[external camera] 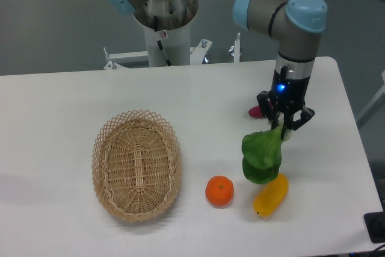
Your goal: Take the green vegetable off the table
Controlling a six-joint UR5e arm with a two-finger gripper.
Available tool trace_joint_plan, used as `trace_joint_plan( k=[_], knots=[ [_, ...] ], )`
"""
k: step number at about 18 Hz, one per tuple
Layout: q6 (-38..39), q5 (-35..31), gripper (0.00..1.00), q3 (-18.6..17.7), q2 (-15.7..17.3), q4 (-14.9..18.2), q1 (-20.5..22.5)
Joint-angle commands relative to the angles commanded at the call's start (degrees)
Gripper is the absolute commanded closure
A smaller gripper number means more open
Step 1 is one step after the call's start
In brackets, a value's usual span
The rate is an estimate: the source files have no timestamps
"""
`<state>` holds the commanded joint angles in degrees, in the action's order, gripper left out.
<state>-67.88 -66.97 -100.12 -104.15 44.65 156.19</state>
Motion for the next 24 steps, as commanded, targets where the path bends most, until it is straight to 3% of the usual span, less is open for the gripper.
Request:
trace_joint_plan(
  k=[5, 24],
  knots=[
    [9.0, -0.1, 0.81, 3.2, -0.8, -0.5, -4.0],
    [8.2, -0.2, 0.78, 3.3, -1.4, -0.8, -6.1]
  ],
)
